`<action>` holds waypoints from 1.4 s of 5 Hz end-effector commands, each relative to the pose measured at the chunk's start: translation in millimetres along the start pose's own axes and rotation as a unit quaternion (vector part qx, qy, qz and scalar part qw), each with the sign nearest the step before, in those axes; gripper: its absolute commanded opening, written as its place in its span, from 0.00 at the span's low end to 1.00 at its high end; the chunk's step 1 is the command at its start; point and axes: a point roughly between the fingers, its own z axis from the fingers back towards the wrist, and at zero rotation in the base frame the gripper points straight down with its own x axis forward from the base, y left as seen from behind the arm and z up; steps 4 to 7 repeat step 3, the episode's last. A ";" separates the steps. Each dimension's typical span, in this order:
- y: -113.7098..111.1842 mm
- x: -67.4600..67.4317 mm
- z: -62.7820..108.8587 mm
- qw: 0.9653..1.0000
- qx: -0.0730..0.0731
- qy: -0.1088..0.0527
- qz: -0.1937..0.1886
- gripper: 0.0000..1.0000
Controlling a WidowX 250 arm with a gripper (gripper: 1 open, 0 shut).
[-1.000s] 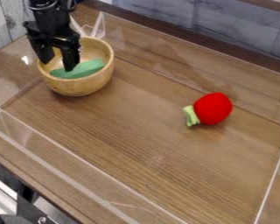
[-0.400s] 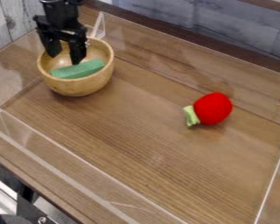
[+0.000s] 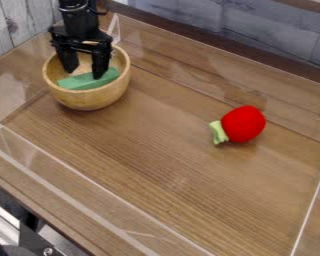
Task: Put the green stick in the brown bowl
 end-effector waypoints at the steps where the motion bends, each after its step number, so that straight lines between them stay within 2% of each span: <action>1: 7.6 5.5 2.8 1.000 -0.001 -0.014 -0.002 0.00; 2: 18.0 1.5 0.7 1.000 -0.009 -0.010 -0.001 1.00; 3: 12.3 -6.3 9.2 1.000 -0.014 -0.006 -0.018 1.00; 7: 12.3 -6.3 9.2 1.000 -0.014 -0.006 -0.018 1.00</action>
